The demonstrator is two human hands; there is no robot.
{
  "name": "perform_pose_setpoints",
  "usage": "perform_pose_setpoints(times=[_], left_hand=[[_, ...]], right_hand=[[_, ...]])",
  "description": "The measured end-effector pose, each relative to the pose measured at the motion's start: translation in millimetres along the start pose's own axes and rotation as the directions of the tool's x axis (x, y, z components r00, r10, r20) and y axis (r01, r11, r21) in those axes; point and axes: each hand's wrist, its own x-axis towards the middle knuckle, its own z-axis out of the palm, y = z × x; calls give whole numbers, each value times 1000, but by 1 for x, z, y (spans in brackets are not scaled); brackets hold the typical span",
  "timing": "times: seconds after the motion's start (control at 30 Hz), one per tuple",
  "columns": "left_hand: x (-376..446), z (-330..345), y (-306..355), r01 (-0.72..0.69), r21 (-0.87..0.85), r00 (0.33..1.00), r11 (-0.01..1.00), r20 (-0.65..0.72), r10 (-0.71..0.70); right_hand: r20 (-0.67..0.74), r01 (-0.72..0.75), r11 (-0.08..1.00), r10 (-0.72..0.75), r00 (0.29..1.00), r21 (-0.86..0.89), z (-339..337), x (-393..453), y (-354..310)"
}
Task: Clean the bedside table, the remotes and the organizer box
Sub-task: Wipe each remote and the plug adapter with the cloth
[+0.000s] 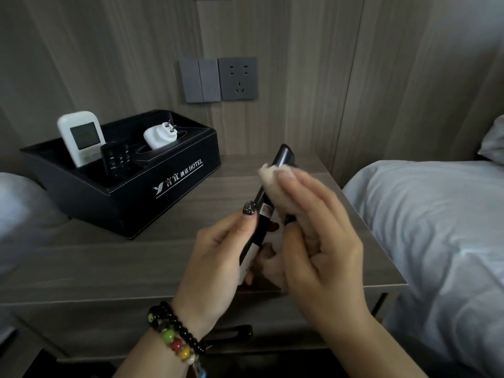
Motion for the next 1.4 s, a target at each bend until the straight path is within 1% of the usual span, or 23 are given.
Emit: perform_pose_setpoints(times=[0.1,0.17,0.2,0.3,0.4,0.47,0.53,0.63,0.7,0.8,0.83,0.9,0.97,1.07,1.13,1.17,1.2,1.23,1.27,1.3,1.33,1.37,1.4], left_hand=[[-5,5,-2,10,25,1000,1000,11,-11],[-6,10,-6,29,18,999,999,32,-29],[-7,11,-8,45,-25,998,999,40,-44],[-8,17,-5,99,-268,995,958,52,-89],[-5,17,0,183,-424,982,887,29,-189],[-3,15,1,235,-520,968,821,47,-247],[-1,14,1,269,-627,950,731,50,-307],[2,8,1,277,-734,939,620,68,-338],[5,1,3,276,-754,939,596,81,-333],[10,-9,4,204,-744,948,636,-11,-318],[11,-10,5,179,-753,951,633,-32,-307],[10,-10,7,148,-774,954,616,-52,-295],[9,-7,5,167,-773,953,612,-32,-301],[7,-3,5,185,-775,947,604,-24,-321],[9,-5,6,128,-797,955,590,-60,-289],[10,-6,5,84,-794,960,602,-97,-262],[12,-8,4,35,-771,962,636,-146,-229],[14,-10,4,-15,-731,960,682,-201,-194],[15,-11,4,-60,-690,959,721,-241,-151],[16,-12,6,-103,-657,956,746,-273,-109],[17,-12,6,-143,-623,951,769,-303,-69],[16,-11,7,-176,-576,946,798,-323,-25],[14,-9,8,-203,-513,940,834,-341,19]], right_hand=[[-121,-39,998,32,992,-52,-9,11,4],[-145,-48,996,37,989,-73,-13,13,4],[-135,-44,996,33,990,-75,-13,12,2],[-42,-17,998,15,999,-58,-6,5,-5],[77,21,998,-17,997,-56,1,-3,-9],[135,23,998,-16,991,-52,3,-7,-11],[191,32,998,-20,981,-62,5,-10,-14],[282,62,995,-37,959,-81,5,-15,-19],[339,96,992,-63,939,-83,3,-18,-21],[402,133,988,-91,911,-77,2,-27,-24],[414,132,988,-89,906,-77,2,-30,-25],[411,136,987,-90,907,-82,3,-35,-26],[388,136,988,-99,916,-67,3,-34,-25],[296,16,1000,-8,955,-23,1,-25,-23],[254,-49,999,47,966,1,1,-24,-23],[250,-104,994,92,964,35,2,-26,-24],[250,-206,972,173,952,109,2,-28,-27],[257,-350,913,295,920,207,1,-27,-31],[280,-502,804,426,860,318,-1,-26,-34],[320,-639,644,554,768,419,-1,-22,-34],[368,-733,471,651,664,490,-1,-19,-31],[448,-774,295,678,583,561,-4,-18,-27],[504,-783,172,679,534,597,-8,-18,-22]])
